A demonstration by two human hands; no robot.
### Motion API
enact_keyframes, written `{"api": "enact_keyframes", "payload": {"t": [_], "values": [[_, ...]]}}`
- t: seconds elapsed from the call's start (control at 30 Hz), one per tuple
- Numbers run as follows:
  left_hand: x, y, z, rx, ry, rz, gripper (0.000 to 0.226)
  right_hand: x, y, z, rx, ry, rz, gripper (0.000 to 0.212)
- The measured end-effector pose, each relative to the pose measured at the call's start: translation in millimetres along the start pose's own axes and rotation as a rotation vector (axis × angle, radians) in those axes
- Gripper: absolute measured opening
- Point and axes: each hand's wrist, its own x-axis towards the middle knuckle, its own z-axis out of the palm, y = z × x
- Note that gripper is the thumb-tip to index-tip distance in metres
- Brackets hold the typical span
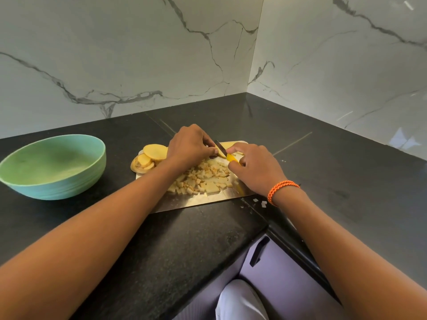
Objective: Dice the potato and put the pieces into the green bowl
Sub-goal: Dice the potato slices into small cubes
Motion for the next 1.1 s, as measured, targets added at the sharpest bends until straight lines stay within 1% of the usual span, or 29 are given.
{"api": "enact_keyframes", "payload": {"t": [0.33, 0.67, 0.77, 0.87, 1.0, 1.1], "values": [[0, 2, 5, 0.028, 0.016, -0.018, 0.018, -9, -8, -5, -0.056, -0.086, -0.023, 0.037], [-4, 5, 5, 0.057, 0.021, -0.001, 0.018, -49, 8, -24, 0.015, -0.093, 0.010, 0.033], [-5, 5, 4, 0.064, 0.025, 0.008, 0.017, -58, 12, -31, 0.001, -0.072, 0.028, 0.031], [-6, 6, 4, 0.054, 0.013, 0.004, 0.017, -58, 12, -34, 0.045, -0.044, 0.019, 0.032], [-6, 8, 0, 0.043, 0.002, 0.012, 0.014, -38, 17, -38, 0.057, 0.007, 0.032, 0.027], [-6, 10, -1, 0.040, -0.006, 0.041, 0.012, -25, 28, -37, 0.055, 0.039, 0.053, 0.032]]}}
